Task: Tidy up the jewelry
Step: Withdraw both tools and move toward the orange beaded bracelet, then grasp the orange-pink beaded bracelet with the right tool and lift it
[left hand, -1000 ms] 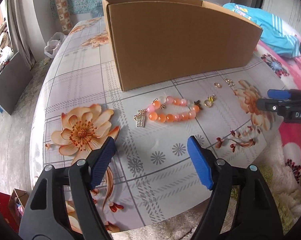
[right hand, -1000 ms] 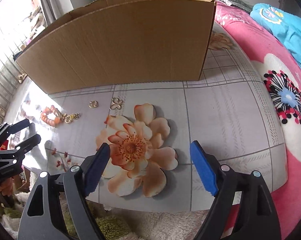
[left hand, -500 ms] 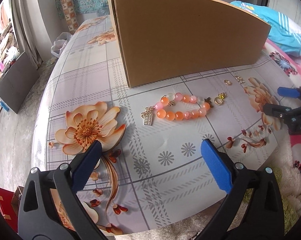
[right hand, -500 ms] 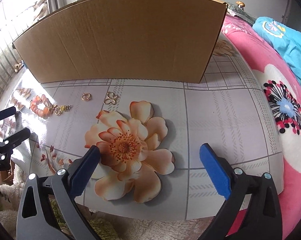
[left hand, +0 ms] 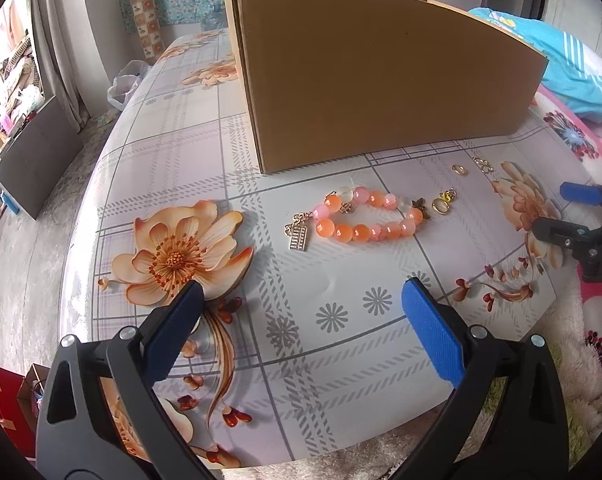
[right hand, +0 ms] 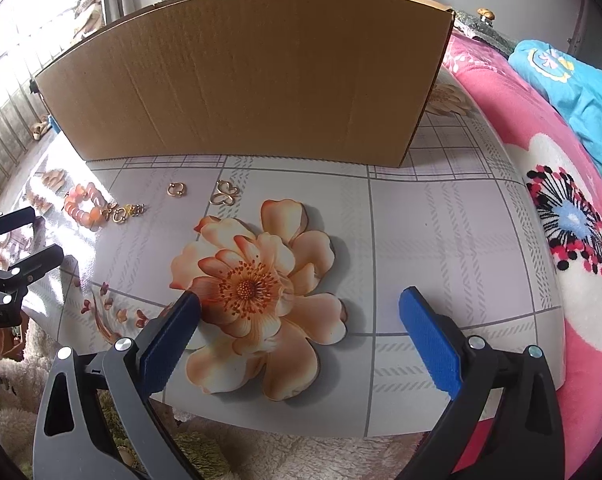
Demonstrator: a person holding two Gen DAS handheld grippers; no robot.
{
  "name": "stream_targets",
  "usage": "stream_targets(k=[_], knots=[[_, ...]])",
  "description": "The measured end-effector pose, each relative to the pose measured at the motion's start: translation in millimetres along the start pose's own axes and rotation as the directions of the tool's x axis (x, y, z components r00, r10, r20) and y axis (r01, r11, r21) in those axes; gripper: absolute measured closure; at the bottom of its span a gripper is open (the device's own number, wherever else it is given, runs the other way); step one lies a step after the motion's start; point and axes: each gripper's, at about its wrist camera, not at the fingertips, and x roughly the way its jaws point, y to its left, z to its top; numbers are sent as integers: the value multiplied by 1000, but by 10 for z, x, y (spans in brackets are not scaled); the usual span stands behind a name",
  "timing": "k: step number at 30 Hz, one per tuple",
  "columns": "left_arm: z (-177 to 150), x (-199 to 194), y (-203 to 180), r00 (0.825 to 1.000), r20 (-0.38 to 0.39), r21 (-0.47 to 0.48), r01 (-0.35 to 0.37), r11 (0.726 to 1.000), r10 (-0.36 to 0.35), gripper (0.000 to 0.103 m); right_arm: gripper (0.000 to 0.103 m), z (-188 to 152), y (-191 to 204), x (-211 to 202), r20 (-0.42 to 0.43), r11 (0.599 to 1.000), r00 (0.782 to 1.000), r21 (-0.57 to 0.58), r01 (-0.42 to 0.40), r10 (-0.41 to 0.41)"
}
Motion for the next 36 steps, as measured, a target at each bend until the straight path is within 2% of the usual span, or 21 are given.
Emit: stream_targets(k=[2,5,9,12,16,18,22,24,25,27,32,36], knots=[[-2,1,5,1000,6,13,10,1000,-10,7,6,24,-33,-47,2,999,1000,33,-11,11],[3,3,8,1000,10,22,18,1000,-18,7,7,58,-38,-210,69,993,993,57,-100,96],[15,11,13,1000,16,33,26,999,-27,7,12,117,82,-338,117,979,974,51,-200,193],[7,-14,6,999,30,49,32,998,-33,8,22,175,185,-357,120,956,953,57,-286,278],[-30,-116,8,993,76,55,82,995,-86,9,34,280,350,-325,107,924,923,63,-378,370],[-41,-178,-2,989,106,61,101,993,-107,18,39,341,455,-287,95,911,910,52,-409,403],[-52,-239,-32,980,142,76,131,989,-141,33,52,447,697,-179,46,899,899,19,-437,436],[-78,-239,-41,978,142,86,140,986,-152,42,57,487,817,-144,27,898,898,-4,-439,439],[-87,-222,-50,978,136,90,147,985,-158,45,61,507,875,-125,18,901,901,-20,-434,434],[-97,-171,-59,979,120,94,155,984,-165,57,64,538,976,-94,7,910,912,-54,-410,411],[-79,-142,-38,975,121,100,175,979,-186,68,76,623,1224,-6,-35,922,933,-144,-361,359],[-74,-144,-26,973,125,101,180,978,-192,70,78,689,1383,102,-81,919,945,-220,-327,317]])
